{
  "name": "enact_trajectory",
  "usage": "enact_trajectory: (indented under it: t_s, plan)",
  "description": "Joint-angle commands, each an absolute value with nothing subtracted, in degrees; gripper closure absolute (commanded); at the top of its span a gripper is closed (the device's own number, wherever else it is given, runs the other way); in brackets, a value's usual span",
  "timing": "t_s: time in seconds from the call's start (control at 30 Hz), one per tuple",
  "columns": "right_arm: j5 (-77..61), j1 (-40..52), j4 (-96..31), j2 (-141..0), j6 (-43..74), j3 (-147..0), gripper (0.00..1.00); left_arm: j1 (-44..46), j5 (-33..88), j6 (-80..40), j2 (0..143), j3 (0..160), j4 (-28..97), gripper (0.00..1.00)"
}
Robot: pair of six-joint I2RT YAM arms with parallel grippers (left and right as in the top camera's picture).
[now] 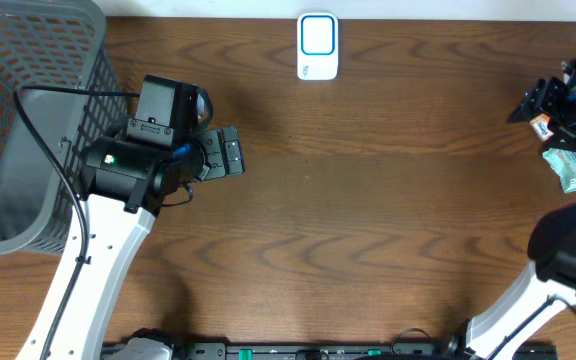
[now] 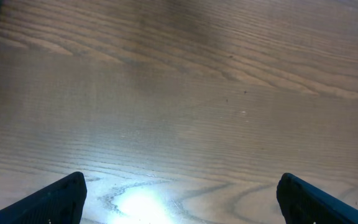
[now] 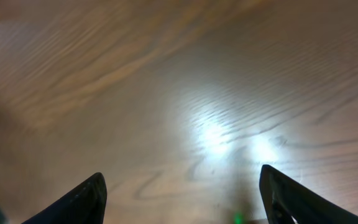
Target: Scan the item barcode
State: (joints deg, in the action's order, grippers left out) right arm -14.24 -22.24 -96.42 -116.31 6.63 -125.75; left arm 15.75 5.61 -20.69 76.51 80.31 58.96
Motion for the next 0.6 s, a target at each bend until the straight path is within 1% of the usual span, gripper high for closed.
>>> enact_trajectory:
  t_s: [0.0,0.1,0.17,0.2,0.4,0.57]
  plan:
    - [-17.65,-19.90,-97.25,-106.69,0.32,-124.25,0.23,15.44,4.84,-19.73,76.84,80.47,59.11,0.02]
    - [-17.50,-18.17,-97.14,-99.26,0.08,-119.70,0.19,15.44,4.86,-19.73,76.84,80.47,59.11,0.02]
    - [-17.50,-17.04,-96.44,-93.41,0.10,-114.83,0.08,15.44,4.86,-19.73,76.84,80.47,59.11,0.02]
    - [-17.50,-16.45,-95.74,-90.39,0.12,-111.96,0.01,15.44,4.86,-19.73,76.84,80.47,59.11,0.02]
    - [-20.36,-13.21,-91.13,-72.18,0.43,-92.97,0.01,15.44,4.84,-19.73,76.84,80.47,59.11,0.02]
    - [-24.21,-12.32,-91.02,-58.67,3.60,-78.67,0.01,15.44,4.86,-19.73,76.84,80.47,59.11,0.02]
